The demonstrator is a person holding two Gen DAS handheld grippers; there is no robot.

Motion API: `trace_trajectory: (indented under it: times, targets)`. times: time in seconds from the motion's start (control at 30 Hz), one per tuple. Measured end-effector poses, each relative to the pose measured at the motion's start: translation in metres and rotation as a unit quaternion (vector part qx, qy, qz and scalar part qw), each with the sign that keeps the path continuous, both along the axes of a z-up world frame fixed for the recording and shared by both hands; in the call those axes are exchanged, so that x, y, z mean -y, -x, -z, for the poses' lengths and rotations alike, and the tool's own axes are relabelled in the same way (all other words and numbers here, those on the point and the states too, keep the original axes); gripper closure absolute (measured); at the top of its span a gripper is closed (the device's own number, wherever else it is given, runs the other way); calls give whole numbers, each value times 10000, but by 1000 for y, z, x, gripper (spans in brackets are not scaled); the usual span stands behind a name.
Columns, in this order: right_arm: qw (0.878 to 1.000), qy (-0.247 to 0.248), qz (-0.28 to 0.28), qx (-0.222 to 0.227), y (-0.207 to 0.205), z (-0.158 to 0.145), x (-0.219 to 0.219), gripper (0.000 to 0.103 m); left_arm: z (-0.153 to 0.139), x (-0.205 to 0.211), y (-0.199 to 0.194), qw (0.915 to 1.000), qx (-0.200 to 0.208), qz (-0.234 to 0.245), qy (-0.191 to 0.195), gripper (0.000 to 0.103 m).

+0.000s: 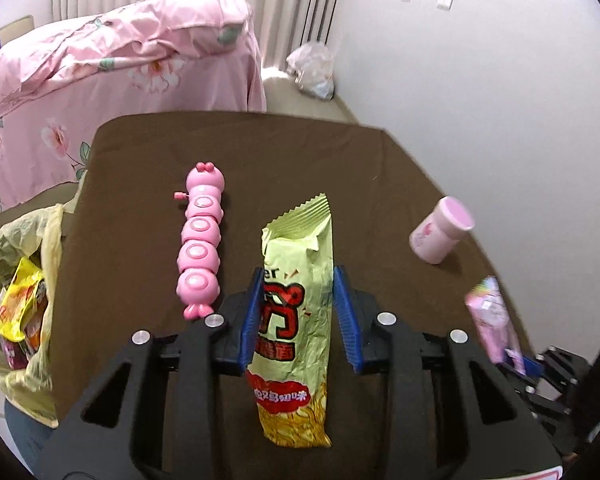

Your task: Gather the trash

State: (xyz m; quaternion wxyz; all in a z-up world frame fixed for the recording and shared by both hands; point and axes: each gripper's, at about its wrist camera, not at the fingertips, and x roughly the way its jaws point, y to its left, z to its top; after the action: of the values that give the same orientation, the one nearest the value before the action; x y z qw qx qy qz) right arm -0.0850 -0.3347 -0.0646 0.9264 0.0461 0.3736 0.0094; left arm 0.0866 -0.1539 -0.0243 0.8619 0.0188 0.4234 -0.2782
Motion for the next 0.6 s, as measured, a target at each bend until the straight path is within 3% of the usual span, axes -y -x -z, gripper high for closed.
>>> trace_trajectory:
  times: [0.13,0.3,0.6]
  targets:
    - [9997,49,-146,174,-2,-16,-12,85,-23,-25,18,9991,303,-109,258,78]
    - [9976,84,-474,493,-16,-49,-40,85,-46,-63,30,9959,776,-393,251,82]
    - [9882,-48,-1248,887,-64,-100,-111,85,-80,-159,30,9824,1194,-1344,508,82]
